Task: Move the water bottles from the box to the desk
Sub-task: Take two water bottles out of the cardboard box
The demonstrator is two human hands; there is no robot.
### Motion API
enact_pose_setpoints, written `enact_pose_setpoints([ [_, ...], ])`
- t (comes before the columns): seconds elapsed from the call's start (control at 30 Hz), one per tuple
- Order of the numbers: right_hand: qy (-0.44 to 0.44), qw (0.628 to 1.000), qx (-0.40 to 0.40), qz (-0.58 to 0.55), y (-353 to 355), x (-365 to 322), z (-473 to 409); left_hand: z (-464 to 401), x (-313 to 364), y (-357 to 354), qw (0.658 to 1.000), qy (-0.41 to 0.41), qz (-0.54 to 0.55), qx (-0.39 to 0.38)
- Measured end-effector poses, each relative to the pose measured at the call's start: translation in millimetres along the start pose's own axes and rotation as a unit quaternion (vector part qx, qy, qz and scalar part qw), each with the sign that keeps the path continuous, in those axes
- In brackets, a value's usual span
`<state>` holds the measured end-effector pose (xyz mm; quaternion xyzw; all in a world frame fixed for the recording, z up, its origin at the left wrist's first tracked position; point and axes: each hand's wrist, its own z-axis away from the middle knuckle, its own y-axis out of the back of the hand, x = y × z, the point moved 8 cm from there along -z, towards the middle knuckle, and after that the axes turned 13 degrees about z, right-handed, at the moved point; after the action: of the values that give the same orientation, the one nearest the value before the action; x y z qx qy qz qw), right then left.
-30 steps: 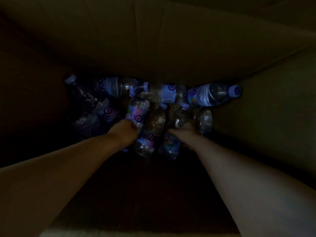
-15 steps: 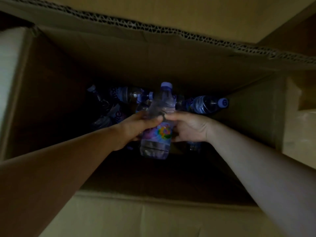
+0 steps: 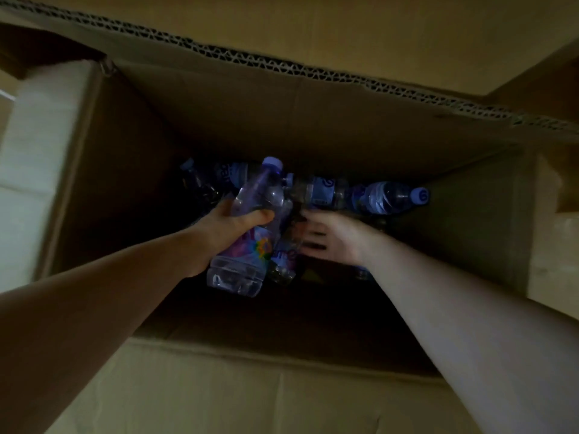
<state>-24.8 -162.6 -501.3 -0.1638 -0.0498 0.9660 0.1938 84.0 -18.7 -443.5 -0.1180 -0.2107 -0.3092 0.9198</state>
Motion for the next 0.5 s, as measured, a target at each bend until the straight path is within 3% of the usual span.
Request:
enact_pose_setpoints([
  [0.07,-0.015,0.972,0.198,0.121,41,14,-13,-8,-6,19,0.998,-0.006,0.003,0.055],
  [0.13,-0.044,0.943,0.272,0.190,62,31,-28,-21,-9,32,0.996,-0.025,0.015,0.086],
  [0.3,-0.064,0.967,0.189,0.161,34,64,-69,-49,-26,56,0.993,-0.021,0.020,0.110],
  [0.5,-0.064,0.986,0.152,-0.011,-11,72,-115,-78,-48,68,0.990,-0.037,0.013,0.138],
])
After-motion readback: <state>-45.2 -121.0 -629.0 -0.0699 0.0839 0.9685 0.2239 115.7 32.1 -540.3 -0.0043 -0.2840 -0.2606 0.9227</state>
